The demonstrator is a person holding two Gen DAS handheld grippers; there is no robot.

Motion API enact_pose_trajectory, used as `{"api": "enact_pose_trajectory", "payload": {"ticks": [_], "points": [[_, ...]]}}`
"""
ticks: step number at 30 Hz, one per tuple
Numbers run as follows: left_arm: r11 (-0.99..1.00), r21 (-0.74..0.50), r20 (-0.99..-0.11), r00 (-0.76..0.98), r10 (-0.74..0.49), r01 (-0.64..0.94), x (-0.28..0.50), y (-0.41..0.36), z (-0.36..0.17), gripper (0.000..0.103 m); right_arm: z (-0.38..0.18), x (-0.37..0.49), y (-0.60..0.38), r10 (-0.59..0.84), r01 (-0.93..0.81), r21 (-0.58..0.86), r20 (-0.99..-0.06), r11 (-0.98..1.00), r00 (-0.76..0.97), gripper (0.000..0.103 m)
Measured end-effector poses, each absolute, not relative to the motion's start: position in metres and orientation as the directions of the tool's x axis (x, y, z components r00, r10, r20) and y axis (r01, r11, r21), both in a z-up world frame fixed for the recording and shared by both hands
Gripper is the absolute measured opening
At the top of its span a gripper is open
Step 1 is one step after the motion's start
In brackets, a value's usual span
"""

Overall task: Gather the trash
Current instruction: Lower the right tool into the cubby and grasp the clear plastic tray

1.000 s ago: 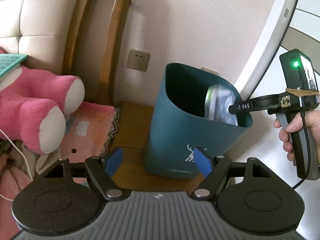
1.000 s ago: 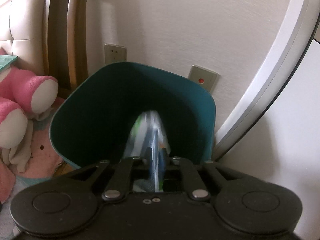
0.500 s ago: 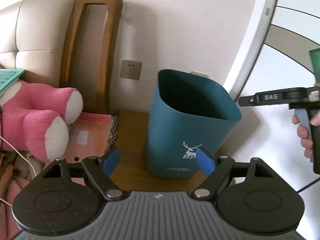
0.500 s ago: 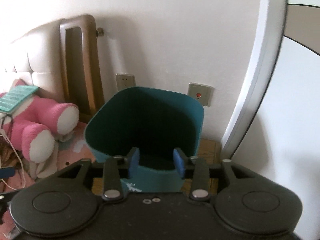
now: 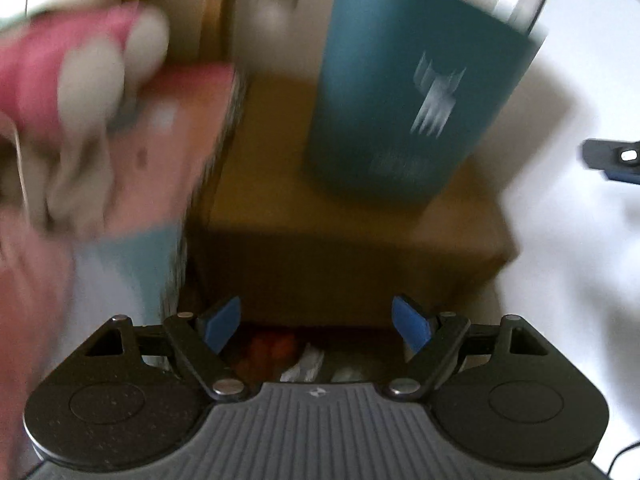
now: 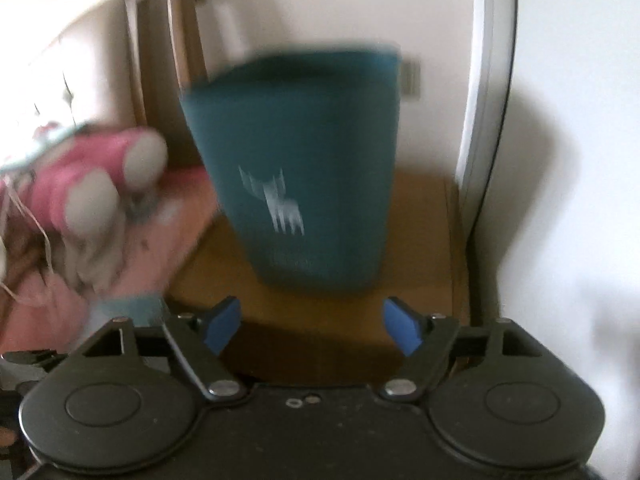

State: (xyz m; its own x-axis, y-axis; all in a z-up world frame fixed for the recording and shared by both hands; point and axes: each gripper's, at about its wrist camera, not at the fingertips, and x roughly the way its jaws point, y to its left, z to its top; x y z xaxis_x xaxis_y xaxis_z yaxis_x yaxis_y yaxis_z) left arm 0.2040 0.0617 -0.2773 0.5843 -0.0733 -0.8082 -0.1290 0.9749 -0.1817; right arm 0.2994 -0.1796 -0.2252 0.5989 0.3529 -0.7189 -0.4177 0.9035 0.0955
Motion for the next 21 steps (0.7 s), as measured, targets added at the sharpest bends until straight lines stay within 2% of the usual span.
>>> {"api": "enact_pose_trajectory", "payload": {"ticks": [6, 12, 17, 21], "points": [[0.974, -0.095, -0.909, 0.416, 0.000, -0.207, 0.194, 0.049, -0.430, 0.083, -0.344, 0.292, -0.187, 0.328, -0.377, 0.133, -0.790, 0.917, 0.519, 0.078], [0.968, -0.022, -0.965, 0.258, 0.045, -0.251, 0.182, 0.042, -0.578, 0.083, -0.465, 0.281, -0.195, 0.283, -0.339, 0.140, -0.861, 0.930, 0.422, 0.078], [0.952, 0.006, -0.986, 0.158, 0.057, -0.306, 0.187, 0.055, -0.669, 0.083, -0.554, 0.265, -0.199, 0.251, -0.332, 0.134, -0.908, 0.934, 0.337, 0.078], [0.943, 0.031, -0.990, 0.118, 0.074, -0.332, 0.196, 0.064, -0.720, 0.082, -0.632, 0.247, -0.200, 0.223, -0.329, 0.139, -0.946, 0.934, 0.235, 0.078]]}}
